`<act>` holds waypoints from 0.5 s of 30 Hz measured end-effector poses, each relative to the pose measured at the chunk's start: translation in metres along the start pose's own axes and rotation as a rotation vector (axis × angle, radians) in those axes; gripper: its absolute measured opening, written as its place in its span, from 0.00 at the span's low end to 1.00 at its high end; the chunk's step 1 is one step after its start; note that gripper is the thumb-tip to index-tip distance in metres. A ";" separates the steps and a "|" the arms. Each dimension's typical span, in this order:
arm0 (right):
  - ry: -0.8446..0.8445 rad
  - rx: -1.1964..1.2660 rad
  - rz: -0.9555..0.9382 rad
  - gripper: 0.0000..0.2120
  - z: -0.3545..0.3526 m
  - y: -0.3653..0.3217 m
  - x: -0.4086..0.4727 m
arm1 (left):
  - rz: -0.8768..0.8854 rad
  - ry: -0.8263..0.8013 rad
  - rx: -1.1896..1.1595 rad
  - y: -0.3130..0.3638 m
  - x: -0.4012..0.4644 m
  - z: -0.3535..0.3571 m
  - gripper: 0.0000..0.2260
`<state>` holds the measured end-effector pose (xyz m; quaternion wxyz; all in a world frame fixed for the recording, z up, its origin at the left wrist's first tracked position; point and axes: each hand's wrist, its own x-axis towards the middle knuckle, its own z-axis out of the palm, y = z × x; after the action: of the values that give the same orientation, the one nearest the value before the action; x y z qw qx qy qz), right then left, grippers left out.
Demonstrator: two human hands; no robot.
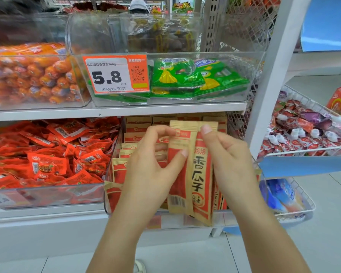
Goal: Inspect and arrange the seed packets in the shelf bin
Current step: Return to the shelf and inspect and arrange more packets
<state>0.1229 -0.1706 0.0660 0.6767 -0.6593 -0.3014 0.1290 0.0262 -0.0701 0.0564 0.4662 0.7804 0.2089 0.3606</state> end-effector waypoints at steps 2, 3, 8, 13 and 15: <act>-0.032 -0.005 0.000 0.23 0.004 0.000 -0.003 | 0.030 0.096 0.098 0.004 -0.001 0.004 0.10; -0.040 -0.012 0.000 0.23 0.005 -0.001 -0.003 | 0.027 0.119 0.140 0.005 -0.002 0.005 0.11; -0.069 0.004 0.007 0.25 0.004 -0.004 -0.003 | 0.062 0.176 0.258 0.005 -0.001 0.004 0.17; -0.096 -0.018 -0.033 0.27 0.007 -0.004 -0.004 | 0.094 0.155 0.200 0.002 0.000 0.001 0.08; -0.102 -0.028 -0.042 0.27 0.007 -0.004 -0.003 | 0.091 0.127 0.144 0.000 0.001 0.000 0.06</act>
<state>0.1153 -0.1668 0.0686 0.6537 -0.6547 -0.3512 0.1440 0.0268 -0.0695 0.0572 0.3779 0.7960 0.2280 0.4142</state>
